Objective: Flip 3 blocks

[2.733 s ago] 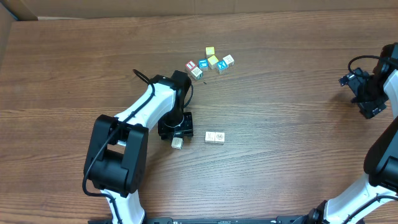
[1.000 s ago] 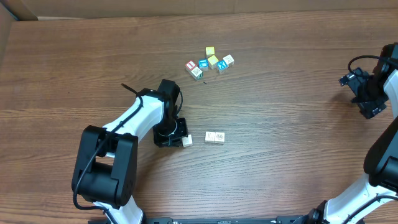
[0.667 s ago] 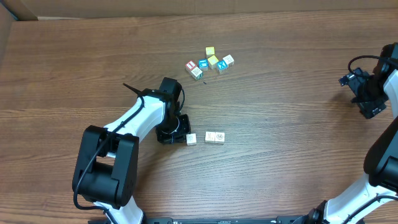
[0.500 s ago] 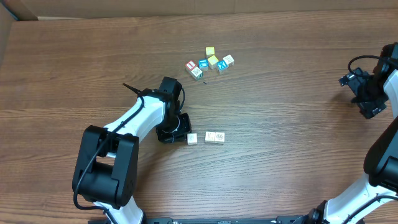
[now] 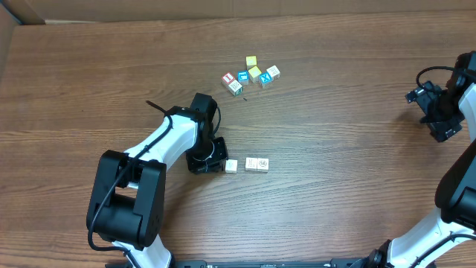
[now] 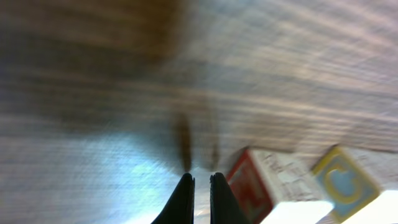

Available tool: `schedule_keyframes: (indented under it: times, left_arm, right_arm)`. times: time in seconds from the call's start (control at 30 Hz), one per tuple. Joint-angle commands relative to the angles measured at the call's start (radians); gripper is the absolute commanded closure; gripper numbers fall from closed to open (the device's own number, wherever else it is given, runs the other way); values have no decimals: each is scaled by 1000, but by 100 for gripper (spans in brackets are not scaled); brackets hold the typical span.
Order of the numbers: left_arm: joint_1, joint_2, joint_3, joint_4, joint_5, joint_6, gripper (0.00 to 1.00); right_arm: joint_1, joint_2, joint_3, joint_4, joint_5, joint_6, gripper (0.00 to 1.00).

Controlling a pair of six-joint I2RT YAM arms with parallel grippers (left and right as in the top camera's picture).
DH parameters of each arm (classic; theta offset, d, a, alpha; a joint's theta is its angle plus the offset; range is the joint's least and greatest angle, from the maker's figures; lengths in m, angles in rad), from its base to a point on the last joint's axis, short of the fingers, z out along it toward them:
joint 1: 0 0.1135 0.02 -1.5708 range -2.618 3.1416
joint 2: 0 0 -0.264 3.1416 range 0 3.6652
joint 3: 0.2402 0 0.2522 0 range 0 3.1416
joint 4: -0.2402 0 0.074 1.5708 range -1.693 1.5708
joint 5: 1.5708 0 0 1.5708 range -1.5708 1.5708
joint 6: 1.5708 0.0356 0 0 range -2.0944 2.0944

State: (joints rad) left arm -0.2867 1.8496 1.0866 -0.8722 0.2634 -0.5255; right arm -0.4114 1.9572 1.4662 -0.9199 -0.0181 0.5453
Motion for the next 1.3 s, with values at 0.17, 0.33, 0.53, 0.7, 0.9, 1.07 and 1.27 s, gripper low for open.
schedule_keyframes:
  times: [0.17, 0.33, 0.53, 0.7, 0.9, 1.07, 1.27]
  left_arm:
    - [-46, -12, -7, -13, -27, 1, 96]
    - [-57, -12, -7, -11, -27, 1, 95]
    - [-57, -12, -7, -10, -26, 0, 95]
    - [-57, -12, -7, -11, -26, -3, 95]
    - [-71, -11, -8, -30, -27, -2, 95]
    - [-75, -11, -11, -16, -27, -3, 96]
    - [-76, -11, -11, 24, -27, -16, 95]
  right_arm:
    - [0, 3, 15, 3, 10, -3, 0]
    - [0, 3, 15, 3, 10, -3, 0]
    - [0, 3, 15, 3, 10, -3, 0]
    - [0, 3, 15, 3, 10, -3, 0]
    - [0, 3, 15, 3, 10, -3, 0]
    - [0, 3, 15, 3, 10, -3, 0]
    - [0, 3, 15, 3, 10, -3, 0]
